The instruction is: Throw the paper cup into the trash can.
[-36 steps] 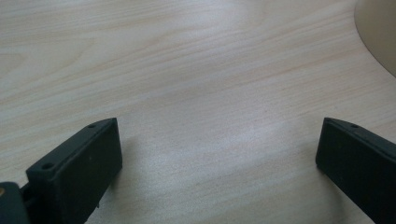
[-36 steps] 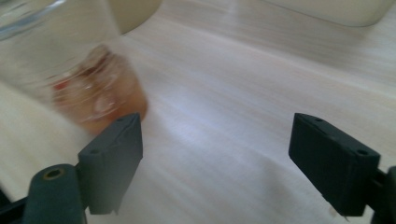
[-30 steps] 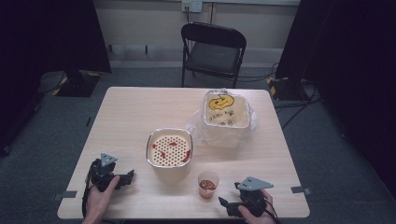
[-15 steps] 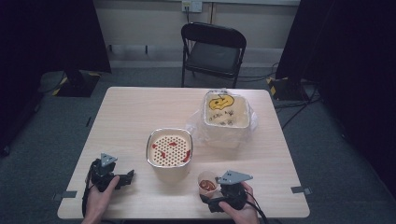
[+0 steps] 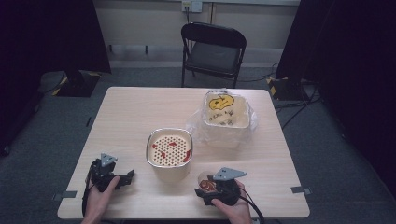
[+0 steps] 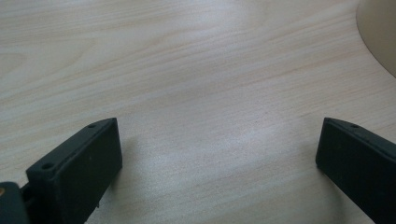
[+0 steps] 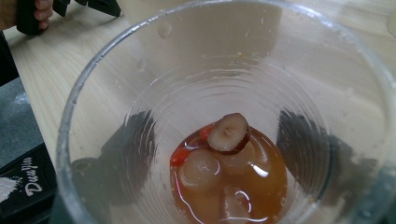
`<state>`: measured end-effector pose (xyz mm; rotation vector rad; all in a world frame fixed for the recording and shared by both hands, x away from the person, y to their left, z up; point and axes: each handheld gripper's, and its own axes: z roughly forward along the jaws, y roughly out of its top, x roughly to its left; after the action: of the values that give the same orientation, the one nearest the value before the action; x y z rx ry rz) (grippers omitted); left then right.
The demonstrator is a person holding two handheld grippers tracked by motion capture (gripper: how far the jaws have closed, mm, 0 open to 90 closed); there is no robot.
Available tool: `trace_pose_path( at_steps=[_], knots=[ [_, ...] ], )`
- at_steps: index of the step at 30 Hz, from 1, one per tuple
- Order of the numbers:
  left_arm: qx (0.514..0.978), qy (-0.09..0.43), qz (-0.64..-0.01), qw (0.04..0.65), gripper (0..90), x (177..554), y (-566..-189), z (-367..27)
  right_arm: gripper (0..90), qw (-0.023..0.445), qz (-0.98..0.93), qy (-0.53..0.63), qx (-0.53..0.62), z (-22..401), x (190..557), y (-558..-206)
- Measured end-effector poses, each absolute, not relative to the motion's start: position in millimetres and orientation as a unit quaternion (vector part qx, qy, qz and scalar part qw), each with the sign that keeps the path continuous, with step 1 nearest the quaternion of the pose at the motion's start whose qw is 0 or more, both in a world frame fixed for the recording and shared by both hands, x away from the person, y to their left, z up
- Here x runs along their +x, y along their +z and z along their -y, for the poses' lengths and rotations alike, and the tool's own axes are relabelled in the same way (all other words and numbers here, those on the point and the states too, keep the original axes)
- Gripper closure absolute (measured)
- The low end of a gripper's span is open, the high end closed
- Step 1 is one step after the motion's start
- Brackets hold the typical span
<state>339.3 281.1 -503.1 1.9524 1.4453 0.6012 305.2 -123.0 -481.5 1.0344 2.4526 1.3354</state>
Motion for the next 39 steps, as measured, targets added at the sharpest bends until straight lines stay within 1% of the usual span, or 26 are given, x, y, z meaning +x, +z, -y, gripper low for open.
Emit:
trace_pose_path(
  at_steps=[8,21,29,39],
  knots=[
    [0.740,0.228,-0.549,0.314,0.0,339,-503,-281,37.9,0.097,-0.820,0.451,0.340,125,304,-478],
    [0.740,0.228,-0.549,0.314,0.0,339,-503,-281,39.2,0.119,-0.800,0.472,0.350,137,310,-459],
    [0.740,0.228,-0.549,0.315,0.0,339,-503,-281,41.3,0.140,-0.778,0.502,0.351,136,326,-435],
    [0.740,0.228,-0.549,0.314,0.0,339,-503,-281,40.6,0.170,-0.764,0.522,0.339,130,344,-405]
  ],
)
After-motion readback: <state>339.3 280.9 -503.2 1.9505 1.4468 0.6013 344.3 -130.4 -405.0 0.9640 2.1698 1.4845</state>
